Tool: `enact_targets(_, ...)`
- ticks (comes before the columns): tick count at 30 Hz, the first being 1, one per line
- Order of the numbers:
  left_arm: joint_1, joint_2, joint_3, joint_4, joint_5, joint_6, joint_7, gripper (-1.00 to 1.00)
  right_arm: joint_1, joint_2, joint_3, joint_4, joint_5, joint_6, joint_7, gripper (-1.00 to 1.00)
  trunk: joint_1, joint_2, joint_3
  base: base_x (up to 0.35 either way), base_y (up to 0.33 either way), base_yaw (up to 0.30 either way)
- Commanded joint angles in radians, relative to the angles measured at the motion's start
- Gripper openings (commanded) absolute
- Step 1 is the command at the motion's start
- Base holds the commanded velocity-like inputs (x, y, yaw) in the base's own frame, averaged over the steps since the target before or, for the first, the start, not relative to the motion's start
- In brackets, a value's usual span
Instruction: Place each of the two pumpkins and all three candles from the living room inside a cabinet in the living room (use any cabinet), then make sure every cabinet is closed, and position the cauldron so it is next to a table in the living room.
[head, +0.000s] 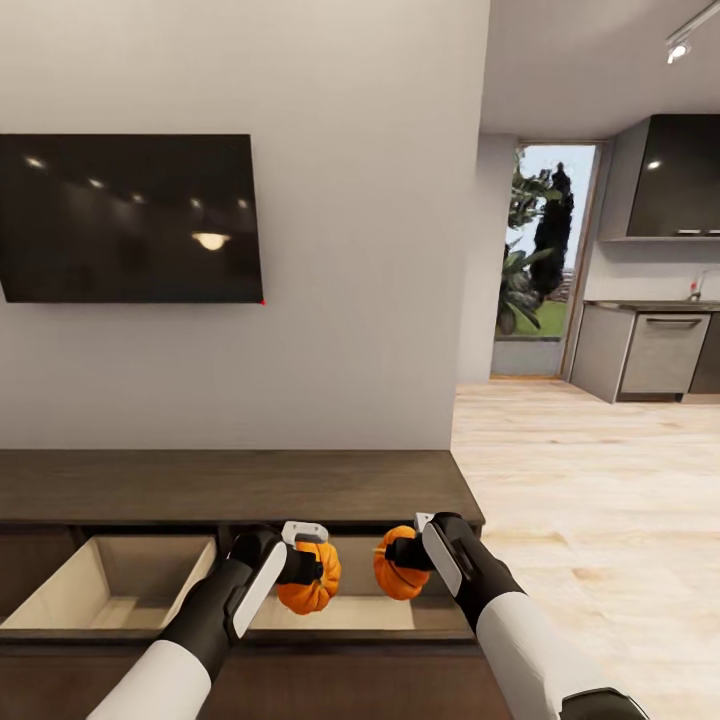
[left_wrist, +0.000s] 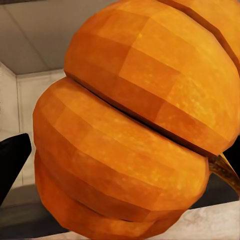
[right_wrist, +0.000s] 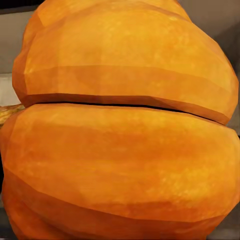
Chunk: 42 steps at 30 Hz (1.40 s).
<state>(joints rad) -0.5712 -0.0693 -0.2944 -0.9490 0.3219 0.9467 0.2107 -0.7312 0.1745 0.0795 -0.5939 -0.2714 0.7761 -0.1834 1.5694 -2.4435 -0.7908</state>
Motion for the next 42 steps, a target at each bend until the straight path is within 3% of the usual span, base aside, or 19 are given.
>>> enact_targets(1,-0.001,0.000,-0.002,-0.001,0.011,0.003,0.011,-1.00,-0.001,0.000,0.003,-0.001,-0.011,0.003,-0.010,-1.00,0.000,-0.001,-0.001,0.041,0.000,0.000)
enact_targets(9,-0.001,0.000,-0.002,0.005,0.011,0.003,0.011,-1.00,-0.001,0.000,0.003,-0.001,-0.010,0.045,-0.008,-1.00,0.000,-0.001,-0.001,0.011,0.000,0.000)
enact_targets(31,-0.019,-0.001,0.000,0.015,0.015,0.041,0.041,-1.00,-0.001,0.000,0.003,-0.001,-0.009,0.051,-0.008,-1.00,0.000,-0.001,-0.001,0.000,0.000,0.000)
enact_targets(39,-0.019,-0.001,0.000,0.015,0.016,0.040,0.043,-1.00,-0.001,0.000,0.003,-0.001,-0.009,0.051,-0.008,-1.00,0.031,-0.057,-0.026,0.000,0.000,0.000)
enact_targets(42,-0.019,-0.001,0.000,0.015,0.015,0.039,0.043,-1.00,-0.001,0.000,0.003,-0.001,-0.009,0.051,-0.008,-1.00,0.032,-0.057,-0.038,0.000,0.000,0.000)
